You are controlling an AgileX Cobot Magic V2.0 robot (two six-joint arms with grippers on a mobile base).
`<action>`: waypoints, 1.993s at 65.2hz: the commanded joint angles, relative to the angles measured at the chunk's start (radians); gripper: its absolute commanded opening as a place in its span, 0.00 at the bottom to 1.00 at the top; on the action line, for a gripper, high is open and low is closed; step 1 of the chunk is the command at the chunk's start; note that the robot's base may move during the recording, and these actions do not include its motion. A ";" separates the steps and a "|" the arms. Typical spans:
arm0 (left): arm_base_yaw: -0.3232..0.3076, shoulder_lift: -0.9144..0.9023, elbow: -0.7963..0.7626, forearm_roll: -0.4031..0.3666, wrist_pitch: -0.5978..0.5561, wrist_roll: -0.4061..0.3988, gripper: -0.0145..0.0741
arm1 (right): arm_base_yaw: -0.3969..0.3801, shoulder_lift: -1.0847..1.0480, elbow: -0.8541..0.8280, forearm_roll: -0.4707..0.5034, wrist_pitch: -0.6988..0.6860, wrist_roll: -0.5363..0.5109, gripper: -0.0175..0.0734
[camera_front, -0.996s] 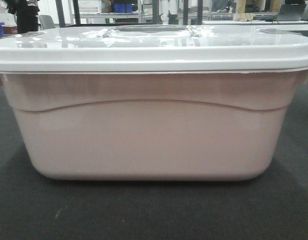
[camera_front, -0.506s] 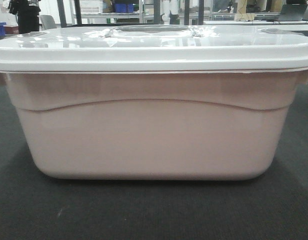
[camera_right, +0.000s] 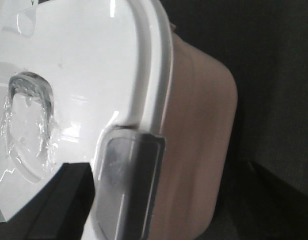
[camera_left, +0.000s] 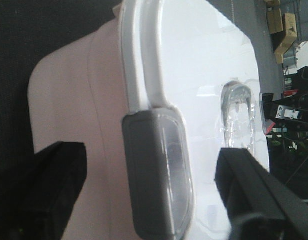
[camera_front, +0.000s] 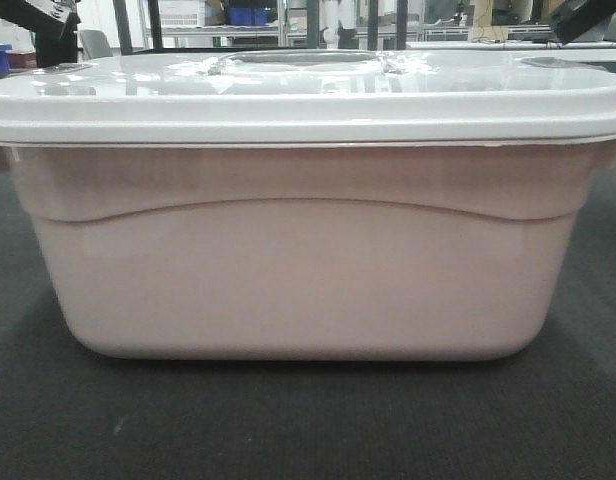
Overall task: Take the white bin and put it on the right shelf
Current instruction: 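Close both grippers on the grey latches at the bin ends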
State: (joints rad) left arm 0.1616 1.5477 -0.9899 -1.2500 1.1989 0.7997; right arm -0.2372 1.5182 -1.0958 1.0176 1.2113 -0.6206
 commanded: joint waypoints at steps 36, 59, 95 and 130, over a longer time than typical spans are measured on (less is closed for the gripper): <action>-0.081 0.011 -0.021 -0.101 0.069 0.047 0.65 | 0.069 0.033 -0.021 0.163 0.122 -0.045 0.88; -0.083 0.011 -0.021 -0.118 0.068 0.047 0.65 | 0.114 0.034 -0.021 0.158 0.122 -0.045 0.88; -0.083 0.011 -0.021 -0.055 0.081 0.040 0.65 | 0.114 0.034 -0.021 0.093 0.122 -0.016 0.88; -0.083 0.011 -0.021 -0.055 0.080 0.040 0.60 | 0.112 -0.025 -0.021 0.082 0.123 0.044 0.88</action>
State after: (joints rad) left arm 0.0827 1.5905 -0.9899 -1.2435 1.1906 0.8375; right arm -0.1212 1.5343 -1.0916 1.0394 1.1934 -0.5860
